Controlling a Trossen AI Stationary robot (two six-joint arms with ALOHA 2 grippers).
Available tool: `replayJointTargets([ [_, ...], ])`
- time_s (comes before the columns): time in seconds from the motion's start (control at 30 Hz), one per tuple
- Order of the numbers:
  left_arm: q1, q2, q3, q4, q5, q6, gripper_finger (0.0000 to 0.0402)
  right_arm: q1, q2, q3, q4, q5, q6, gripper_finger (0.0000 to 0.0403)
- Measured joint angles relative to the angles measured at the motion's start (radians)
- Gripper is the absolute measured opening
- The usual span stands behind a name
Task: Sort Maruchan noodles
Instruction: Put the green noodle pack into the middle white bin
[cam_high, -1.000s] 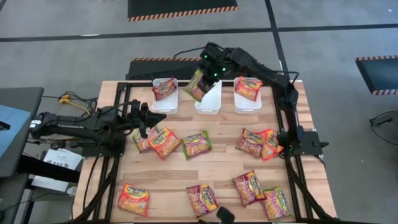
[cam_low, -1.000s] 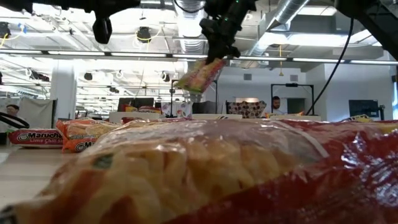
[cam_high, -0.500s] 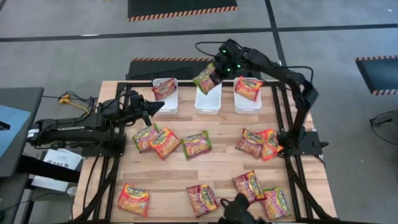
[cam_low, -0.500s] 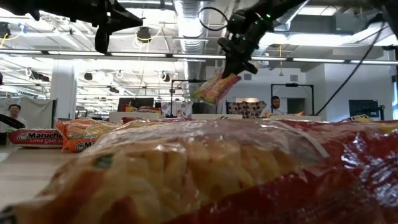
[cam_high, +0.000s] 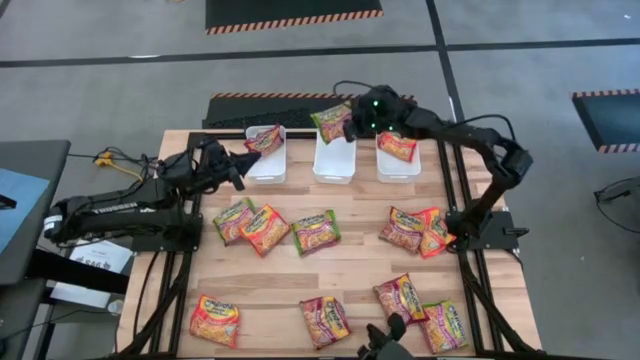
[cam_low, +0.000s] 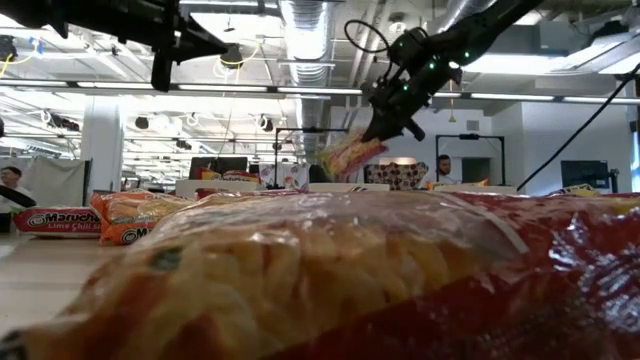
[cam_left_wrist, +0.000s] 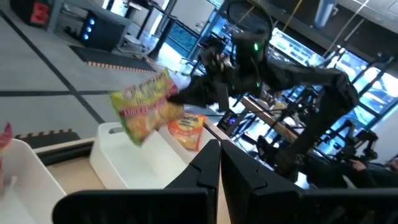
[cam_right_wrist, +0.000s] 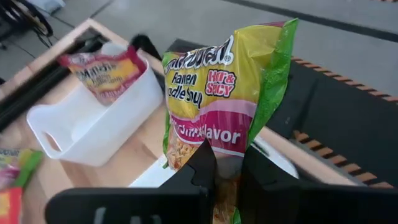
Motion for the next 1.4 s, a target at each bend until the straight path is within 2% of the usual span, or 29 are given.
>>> replayJointTargets([
  [0.07,0.01,0.0,0.0,0.0,0.001,0.0,0.0,0.015,0.016,-0.023,0.068,0.002,-0.002,0.0051],
  [0.27,0.022,0.0,0.0,0.0,0.001,-0.005,0.0,0.025,0.074,-0.026,0.067,0.085,-0.031,0.0051],
  [0.53,0.022,0.0,0.0,0.0,0.001,0.002,0.0,0.024,0.124,-0.026,0.119,0.088,-0.025,0.0054],
  [0.7,0.022,0.002,0.0,-0.001,0.001,0.006,0.0,0.024,0.124,-0.026,0.121,0.089,-0.024,0.007],
  [0.83,0.022,0.002,0.0,-0.009,0.001,0.019,0.0,0.022,0.124,-0.026,0.117,0.089,-0.021,0.0096],
  [1.2,0.022,0.002,0.0,-0.029,0.004,0.019,0.0,0.021,0.124,-0.026,0.08,0.114,0.021,0.0207],
  [1.4,0.022,0.002,0.0,-0.049,0.01,0.018,0.0,0.021,0.124,-0.026,0.061,0.114,0.021,0.0234],
])
